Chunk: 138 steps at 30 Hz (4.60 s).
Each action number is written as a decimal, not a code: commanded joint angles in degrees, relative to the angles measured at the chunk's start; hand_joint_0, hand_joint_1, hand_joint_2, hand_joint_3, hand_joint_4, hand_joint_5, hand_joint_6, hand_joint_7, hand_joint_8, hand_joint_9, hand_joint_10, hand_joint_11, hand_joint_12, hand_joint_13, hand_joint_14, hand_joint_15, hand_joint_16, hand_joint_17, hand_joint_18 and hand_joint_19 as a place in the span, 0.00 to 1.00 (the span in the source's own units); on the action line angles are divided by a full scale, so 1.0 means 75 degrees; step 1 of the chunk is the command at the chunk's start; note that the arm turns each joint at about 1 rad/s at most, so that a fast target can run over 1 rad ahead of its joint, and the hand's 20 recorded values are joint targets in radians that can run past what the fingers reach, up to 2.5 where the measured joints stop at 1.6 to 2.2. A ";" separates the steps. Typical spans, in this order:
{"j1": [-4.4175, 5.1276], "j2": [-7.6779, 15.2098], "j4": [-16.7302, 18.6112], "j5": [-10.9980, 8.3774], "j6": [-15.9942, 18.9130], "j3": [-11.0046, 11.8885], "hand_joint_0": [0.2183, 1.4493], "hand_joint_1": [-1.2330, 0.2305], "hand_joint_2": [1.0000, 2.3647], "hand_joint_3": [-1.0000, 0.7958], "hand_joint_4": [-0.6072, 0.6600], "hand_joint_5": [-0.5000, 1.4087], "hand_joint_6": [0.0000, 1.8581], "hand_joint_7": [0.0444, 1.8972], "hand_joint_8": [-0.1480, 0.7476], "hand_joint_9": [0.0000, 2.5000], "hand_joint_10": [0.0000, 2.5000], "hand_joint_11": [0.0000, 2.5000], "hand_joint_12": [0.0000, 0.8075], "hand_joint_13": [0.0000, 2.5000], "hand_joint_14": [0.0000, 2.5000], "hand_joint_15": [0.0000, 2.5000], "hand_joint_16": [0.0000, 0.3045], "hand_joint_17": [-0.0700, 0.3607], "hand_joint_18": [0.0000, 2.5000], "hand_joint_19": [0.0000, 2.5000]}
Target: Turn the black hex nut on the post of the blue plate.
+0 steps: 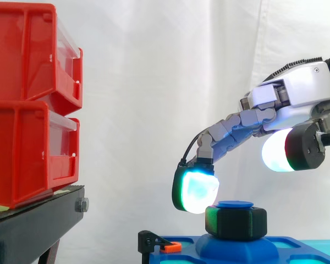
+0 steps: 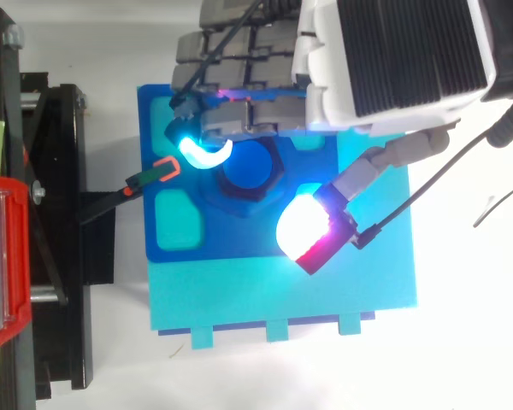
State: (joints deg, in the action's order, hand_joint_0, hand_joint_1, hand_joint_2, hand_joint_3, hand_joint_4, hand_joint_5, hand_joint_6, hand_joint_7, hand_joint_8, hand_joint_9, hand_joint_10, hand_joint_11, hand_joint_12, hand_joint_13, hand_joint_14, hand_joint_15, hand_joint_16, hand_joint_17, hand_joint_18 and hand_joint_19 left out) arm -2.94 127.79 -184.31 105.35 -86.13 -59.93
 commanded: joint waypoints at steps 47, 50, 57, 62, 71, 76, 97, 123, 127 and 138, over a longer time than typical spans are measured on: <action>0.0486 0.0000 0.0774 -0.0265 0.0047 -0.0107 0.23 0.30 0.00 0.28 0.62 0.15 0.27 0.45 0.46 0.12 0.00 0.00 0.48 0.10 0.00 0.02 0.16 0.42 0.06 0.07; 0.0510 0.0012 0.0856 -0.0324 0.0047 -0.0142 0.24 0.29 0.00 0.28 0.61 0.15 0.27 0.46 0.45 0.12 0.00 0.00 0.48 0.10 0.00 0.02 0.16 0.42 0.07 0.08; 0.0557 0.0012 0.0973 -0.0452 0.0023 -0.0166 0.25 0.29 0.00 0.28 0.61 0.15 0.27 0.46 0.45 0.11 0.00 0.00 0.48 0.10 0.00 0.02 0.16 0.42 0.08 0.08; 0.0557 0.0293 0.1055 -0.0464 0.0059 -0.0119 0.25 0.29 0.00 0.28 0.62 0.15 0.27 0.46 0.45 0.11 0.00 0.00 0.48 0.11 0.00 0.02 0.16 0.42 0.08 0.08; 0.0533 0.0293 0.0914 -0.0464 0.0059 -0.0130 0.25 0.30 0.00 0.28 0.62 0.15 0.27 0.47 0.45 0.11 0.00 0.00 0.48 0.11 0.00 0.02 0.16 0.42 0.09 0.08; 0.0498 0.0293 0.0903 -0.0452 0.0047 -0.0130 0.25 0.31 0.00 0.28 0.62 0.15 0.27 0.47 0.45 0.11 0.00 0.00 0.48 0.11 0.00 0.02 0.16 0.42 0.09 0.08; 0.0322 0.0293 0.0903 -0.0417 0.0023 -0.0130 0.27 0.32 0.00 0.30 0.61 0.15 0.27 0.48 0.45 0.11 0.00 0.00 0.47 0.11 0.00 0.02 0.16 0.41 0.09 0.09; 0.0275 0.0281 0.0844 -0.0382 0.0023 -0.0130 0.25 0.30 0.00 0.28 0.61 0.15 0.27 0.49 0.45 0.11 0.00 0.00 0.48 0.11 0.00 0.02 0.16 0.41 0.09 0.08; 0.0275 0.0293 0.0797 -0.0394 0.0023 -0.0130 0.24 0.29 0.00 0.28 0.61 0.15 0.27 0.49 0.45 0.11 0.00 0.00 0.48 0.11 0.00 0.02 0.16 0.42 0.09 0.08; 0.0264 0.0293 0.0739 -0.0382 0.0023 -0.0130 0.27 0.26 0.00 0.28 0.60 0.15 0.27 0.50 0.44 0.11 0.00 0.00 0.47 0.11 0.00 0.02 0.15 0.41 0.09 0.08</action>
State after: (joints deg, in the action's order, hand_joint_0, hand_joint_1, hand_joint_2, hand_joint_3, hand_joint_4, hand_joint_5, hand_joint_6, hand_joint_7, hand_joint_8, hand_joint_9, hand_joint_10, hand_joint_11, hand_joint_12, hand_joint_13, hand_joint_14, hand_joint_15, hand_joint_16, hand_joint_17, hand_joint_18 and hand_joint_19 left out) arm -0.90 129.98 -178.74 102.43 -85.96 -60.92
